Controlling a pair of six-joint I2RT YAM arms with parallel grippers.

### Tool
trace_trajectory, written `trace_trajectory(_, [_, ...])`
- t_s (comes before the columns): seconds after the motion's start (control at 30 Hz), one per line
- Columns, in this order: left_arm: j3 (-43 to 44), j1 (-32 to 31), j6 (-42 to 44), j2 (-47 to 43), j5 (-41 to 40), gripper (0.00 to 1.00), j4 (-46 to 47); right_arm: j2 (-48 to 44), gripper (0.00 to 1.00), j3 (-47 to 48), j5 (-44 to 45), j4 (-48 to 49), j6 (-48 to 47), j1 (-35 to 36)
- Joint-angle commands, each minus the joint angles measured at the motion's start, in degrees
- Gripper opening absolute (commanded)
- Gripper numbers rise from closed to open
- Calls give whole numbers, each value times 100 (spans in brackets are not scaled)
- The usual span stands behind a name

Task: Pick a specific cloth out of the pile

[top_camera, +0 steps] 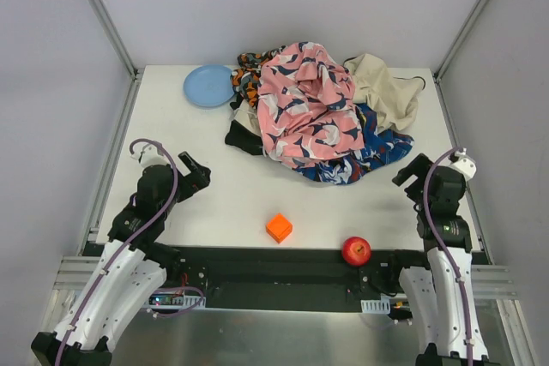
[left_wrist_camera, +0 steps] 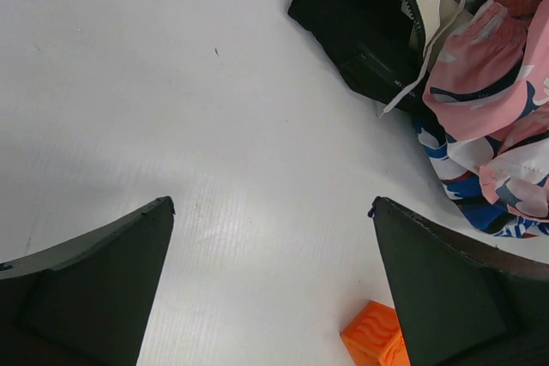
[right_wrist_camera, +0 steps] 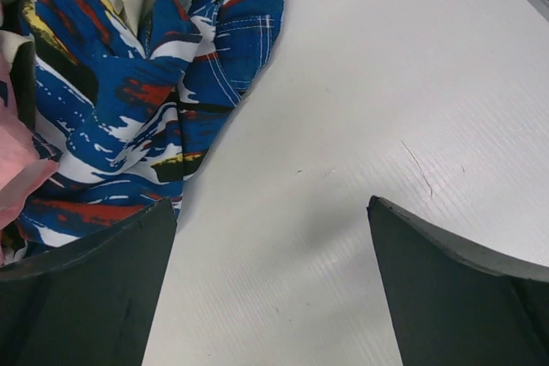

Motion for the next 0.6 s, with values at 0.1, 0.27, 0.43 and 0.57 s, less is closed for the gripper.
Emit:
trace_trajectory(0.1, [-51, -35, -44, 60, -57, 99, -33, -566, 96, -337, -917, 884, -424, 19])
trace_trajectory(0.27, [-86, -35, -1, 166, -31, 99, 19, -910, 96, -548, -1989, 1490, -732, 19])
trace_trajectory(0.43, [-130, -35, 105, 508, 144, 99, 353, -516, 96, -207, -3300, 2089, -1109, 317])
trace_trajectory(0.57, [-104, -27, 193, 903, 294, 99, 625, 432, 96, 820, -2286, 1694, -2407, 2149])
